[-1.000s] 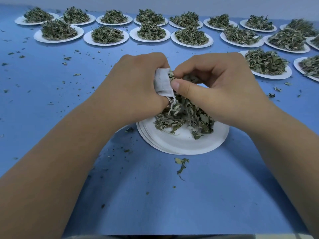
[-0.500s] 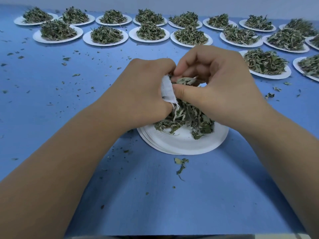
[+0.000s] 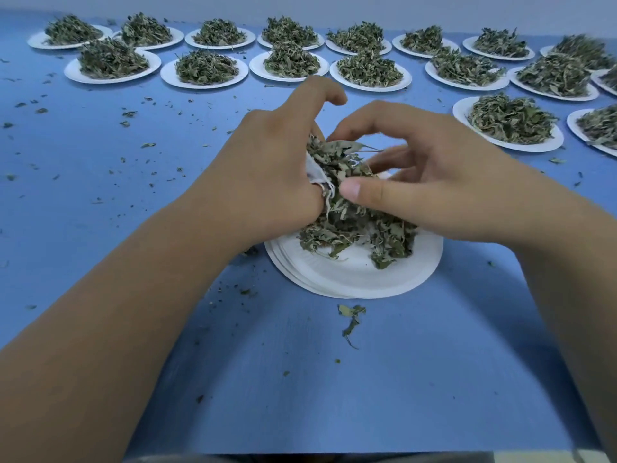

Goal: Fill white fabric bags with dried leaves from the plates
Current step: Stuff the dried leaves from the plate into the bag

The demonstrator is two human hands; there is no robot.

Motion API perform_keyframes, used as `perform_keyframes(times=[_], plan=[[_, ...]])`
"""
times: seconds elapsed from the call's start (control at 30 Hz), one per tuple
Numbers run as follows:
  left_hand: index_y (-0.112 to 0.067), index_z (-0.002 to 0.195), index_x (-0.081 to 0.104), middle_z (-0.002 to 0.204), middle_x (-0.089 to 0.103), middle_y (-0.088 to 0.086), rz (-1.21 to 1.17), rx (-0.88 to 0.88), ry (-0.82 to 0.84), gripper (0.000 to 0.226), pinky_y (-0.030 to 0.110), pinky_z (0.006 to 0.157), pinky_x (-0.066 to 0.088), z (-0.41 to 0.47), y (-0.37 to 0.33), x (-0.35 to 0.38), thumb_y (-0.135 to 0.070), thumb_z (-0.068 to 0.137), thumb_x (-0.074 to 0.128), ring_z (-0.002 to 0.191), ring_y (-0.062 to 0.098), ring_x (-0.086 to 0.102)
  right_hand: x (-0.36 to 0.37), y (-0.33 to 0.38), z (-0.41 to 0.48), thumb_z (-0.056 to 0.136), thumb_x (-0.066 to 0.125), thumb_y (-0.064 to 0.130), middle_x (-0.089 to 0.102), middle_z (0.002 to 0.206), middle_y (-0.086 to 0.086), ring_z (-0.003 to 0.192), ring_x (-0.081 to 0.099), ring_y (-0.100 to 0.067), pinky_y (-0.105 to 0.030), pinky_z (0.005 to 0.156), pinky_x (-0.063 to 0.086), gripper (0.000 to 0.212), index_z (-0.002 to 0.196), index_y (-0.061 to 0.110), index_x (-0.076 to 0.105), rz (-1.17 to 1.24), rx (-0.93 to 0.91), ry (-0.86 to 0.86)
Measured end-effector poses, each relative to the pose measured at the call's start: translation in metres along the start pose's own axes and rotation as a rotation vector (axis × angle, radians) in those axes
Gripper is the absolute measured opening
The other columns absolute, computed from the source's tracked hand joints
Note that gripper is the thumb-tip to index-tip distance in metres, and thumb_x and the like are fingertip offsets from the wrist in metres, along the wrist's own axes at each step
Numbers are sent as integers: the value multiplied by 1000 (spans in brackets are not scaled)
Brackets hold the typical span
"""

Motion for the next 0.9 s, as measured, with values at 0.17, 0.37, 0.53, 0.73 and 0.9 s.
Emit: perform_keyframes(times=[0.17,0.37,0.53,0.73,0.9], plan=[[-31,140,37,85,61,7,46,31,54,80,27,49,40,-1,-2,3,-12,65,59,64,7,51,5,2,2,92,73,20,67,86,26,75,60,2,-11,71,40,14,106,25,72,-147,-132,-198],[-29,145,32,75,55,-4,167,86,122,86,35,51,42,1,-10,10,-3,69,62,61,12,49,10,9,3,82,74,13,76,86,14,80,69,-11,-34,80,55,18,92,26,80,-143,-120,-226],[-22,147,33,58,36,-14,224,121,118,90,27,47,19,0,-17,9,3,64,57,51,7,40,16,12,4,74,74,6,71,76,11,62,57,6,-6,63,37,12,79,16,69,-124,-113,-297],[-35,147,24,69,48,-14,175,89,140,95,23,48,22,0,-14,9,2,66,56,60,5,49,14,7,4,80,79,10,73,81,16,51,54,0,-7,57,36,18,86,27,77,27,-66,-211],[-34,150,22,77,54,-2,158,91,137,98,26,47,25,1,-11,7,4,67,56,56,9,47,6,4,3,90,66,16,74,106,9,86,66,-5,-24,80,49,21,107,18,79,130,-37,-79]])
Point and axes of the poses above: each hand's wrist, its own z-axis towards the middle knuckle, its own x-axis out of the palm, y = z × x, the point moved 3 cm from there along z, towards the middle knuckle
